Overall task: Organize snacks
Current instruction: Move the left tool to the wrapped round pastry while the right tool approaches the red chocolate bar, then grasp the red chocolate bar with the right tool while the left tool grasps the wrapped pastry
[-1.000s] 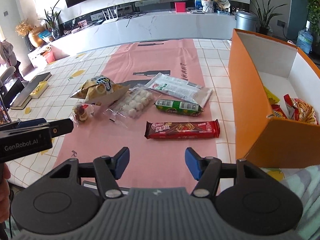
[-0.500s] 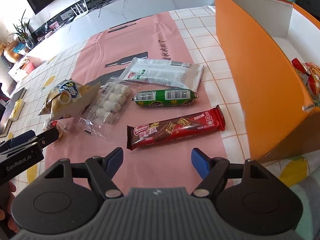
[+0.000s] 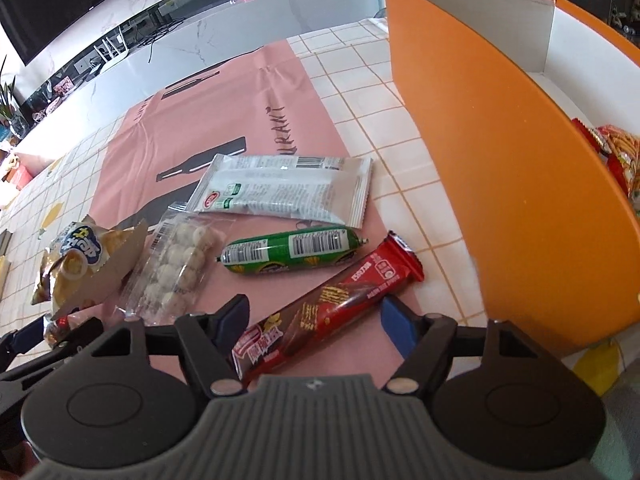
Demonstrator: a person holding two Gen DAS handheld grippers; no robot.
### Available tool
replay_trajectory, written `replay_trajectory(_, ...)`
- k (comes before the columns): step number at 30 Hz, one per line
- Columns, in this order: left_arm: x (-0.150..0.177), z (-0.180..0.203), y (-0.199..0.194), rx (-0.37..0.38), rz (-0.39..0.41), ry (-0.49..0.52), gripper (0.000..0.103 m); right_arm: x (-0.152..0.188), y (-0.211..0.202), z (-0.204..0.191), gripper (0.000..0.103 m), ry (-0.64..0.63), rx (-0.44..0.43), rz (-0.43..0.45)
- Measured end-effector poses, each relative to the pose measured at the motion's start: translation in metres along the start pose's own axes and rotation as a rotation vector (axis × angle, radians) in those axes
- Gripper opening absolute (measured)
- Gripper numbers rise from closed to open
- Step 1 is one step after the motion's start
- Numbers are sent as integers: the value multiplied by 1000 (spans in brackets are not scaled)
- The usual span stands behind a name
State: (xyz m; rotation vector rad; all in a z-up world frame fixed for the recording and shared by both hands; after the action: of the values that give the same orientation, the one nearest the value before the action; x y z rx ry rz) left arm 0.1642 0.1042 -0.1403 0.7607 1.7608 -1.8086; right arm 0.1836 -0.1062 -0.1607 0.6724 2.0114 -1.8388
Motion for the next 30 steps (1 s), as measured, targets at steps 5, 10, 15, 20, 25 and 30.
replay_trajectory(5,4,2,-8,12,-27,-13,65,4,-1,-10,51,-86,4,10)
replay_trajectory(10,15,6,-25,35,-68,-49,63,20,-12,-15,46,-148,-32,5)
replay_trajectory(15,28,13,-42,64,-112,-104,64,39,-25,-24,40,-231,-119,-14)
replay_trajectory(20,39,19,-53,111,-144,-133,70,57,-37,-29,39,-314,-175,-18)
replay_trajectory(25,46,22,-55,99,-121,-92,75,62,-40,-23,41,-282,-176,-9)
replay_trajectory(30,52,16,-53,110,-84,-153,73,64,-38,-17,47,-249,-148,33)
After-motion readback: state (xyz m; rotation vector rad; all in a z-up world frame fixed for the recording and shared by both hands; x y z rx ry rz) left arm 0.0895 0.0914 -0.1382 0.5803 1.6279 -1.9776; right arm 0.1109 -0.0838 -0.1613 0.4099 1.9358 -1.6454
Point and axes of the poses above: each gripper's, at about its wrist camera, not at the fingertips, and y roughly the way its jaws point, z to its right, x to its underside, the point moved 2 cm from there along y, roughly the way its jaws point, and after that the axes turned 8 degrees about -y, right-handed, at the moved point
